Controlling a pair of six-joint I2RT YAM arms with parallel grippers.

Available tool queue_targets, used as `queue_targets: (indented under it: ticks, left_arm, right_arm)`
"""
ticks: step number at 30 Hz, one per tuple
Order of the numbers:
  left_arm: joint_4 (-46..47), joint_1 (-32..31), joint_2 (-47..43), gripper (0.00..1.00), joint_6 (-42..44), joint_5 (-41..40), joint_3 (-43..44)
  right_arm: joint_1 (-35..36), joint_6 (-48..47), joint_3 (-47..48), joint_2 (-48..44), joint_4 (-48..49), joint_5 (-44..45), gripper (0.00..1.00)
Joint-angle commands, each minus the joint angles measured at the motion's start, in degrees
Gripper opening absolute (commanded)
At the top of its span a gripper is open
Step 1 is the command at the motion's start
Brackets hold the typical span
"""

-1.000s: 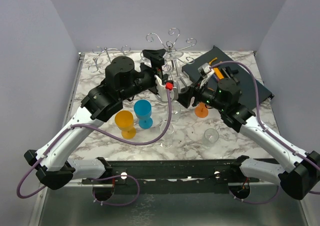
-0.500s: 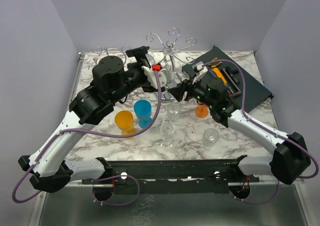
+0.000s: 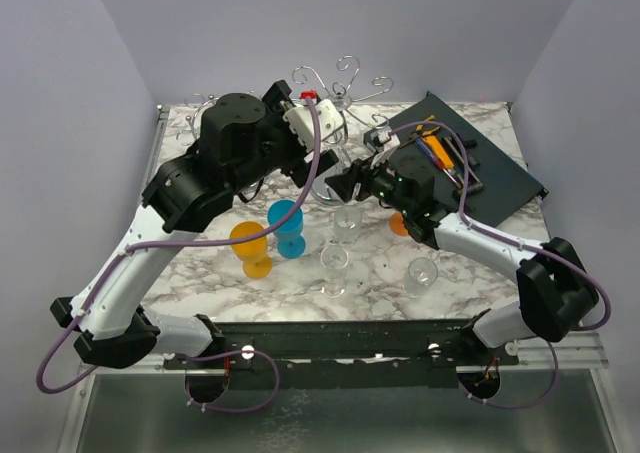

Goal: Place the wine glass upside down on the wine glass rack
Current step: Turn the wine glass upside down at the wine rack.

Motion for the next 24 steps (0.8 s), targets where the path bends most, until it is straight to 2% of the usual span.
queue_targets:
  ticks: [1,14,24]
  left_arm:
    - [-6.64,-0.17,2.8,0.97,-7.41,-3.04,3.99]
    - [-7.11,-0.17,4.52,0.97,-7.04,-6.38,5.99]
    - [-7.01,-0.17,6.72,0.96,-10.08,-8.2,8.19]
  right_arm:
    - [2.25,-0.23,2.62,2.96,4.26,2.38,0.05]
    - [5.2,-1.97,2.82,7.16,7.99,4.66,0.05]
    - [6.57,-6.04,-1.07,5.07,11.75,6.24,0.02]
